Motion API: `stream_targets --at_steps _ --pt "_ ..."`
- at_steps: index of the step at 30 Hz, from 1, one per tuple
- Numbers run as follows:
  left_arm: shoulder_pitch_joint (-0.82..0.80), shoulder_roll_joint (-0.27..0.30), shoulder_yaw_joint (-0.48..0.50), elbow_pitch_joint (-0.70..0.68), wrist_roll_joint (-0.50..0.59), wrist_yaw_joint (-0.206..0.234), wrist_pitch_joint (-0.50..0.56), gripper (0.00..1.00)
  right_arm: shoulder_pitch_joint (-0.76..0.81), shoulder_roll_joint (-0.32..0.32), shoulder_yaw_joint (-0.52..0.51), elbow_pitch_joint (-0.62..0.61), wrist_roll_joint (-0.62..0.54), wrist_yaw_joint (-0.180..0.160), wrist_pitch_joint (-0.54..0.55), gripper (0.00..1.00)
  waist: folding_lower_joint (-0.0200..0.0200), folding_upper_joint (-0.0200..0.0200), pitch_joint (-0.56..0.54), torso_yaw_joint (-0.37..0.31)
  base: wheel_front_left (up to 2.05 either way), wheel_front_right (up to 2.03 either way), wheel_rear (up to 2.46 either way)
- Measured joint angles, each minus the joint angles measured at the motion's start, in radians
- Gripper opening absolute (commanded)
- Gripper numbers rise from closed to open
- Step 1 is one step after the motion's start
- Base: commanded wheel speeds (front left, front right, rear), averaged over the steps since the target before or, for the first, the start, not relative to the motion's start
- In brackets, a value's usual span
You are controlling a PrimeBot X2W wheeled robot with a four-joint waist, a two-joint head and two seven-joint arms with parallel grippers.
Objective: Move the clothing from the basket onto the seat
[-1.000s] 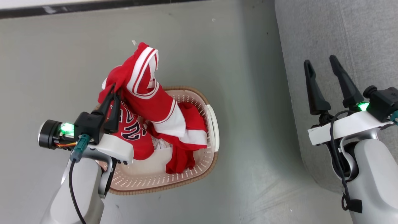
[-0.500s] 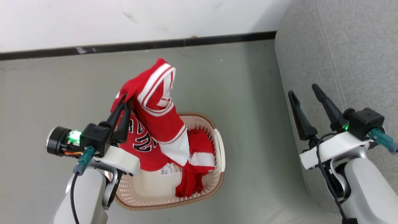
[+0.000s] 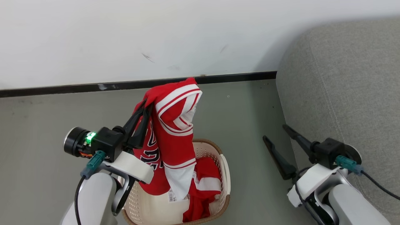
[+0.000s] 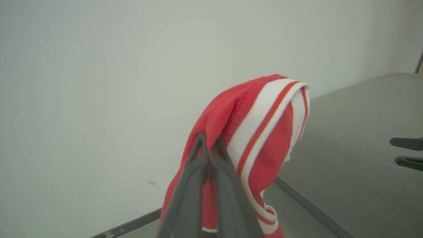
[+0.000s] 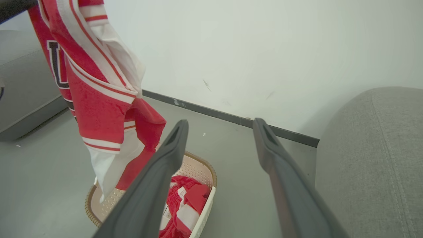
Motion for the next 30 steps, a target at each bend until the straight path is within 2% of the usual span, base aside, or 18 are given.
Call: stream_targets --at_steps 13,30 --pt "0.000 -0.009 -0.057 -0.033 -0.002 -0.019 0.074 0.00 0.002 -0.025 0.206 0.039 0.077 0.000 0.000 1.00 0.0000 0.0000 -0.108 0.011 0.00 0.00 0.00" --pt "-0.028 -0.029 -0.156 -0.091 -0.020 -0.035 0.185 0.00 0.002 -0.011 0.376 0.109 0.224 0.000 0.000 1.00 0.0000 0.0000 -0.190 0.040 0.00 0.00 0.00"
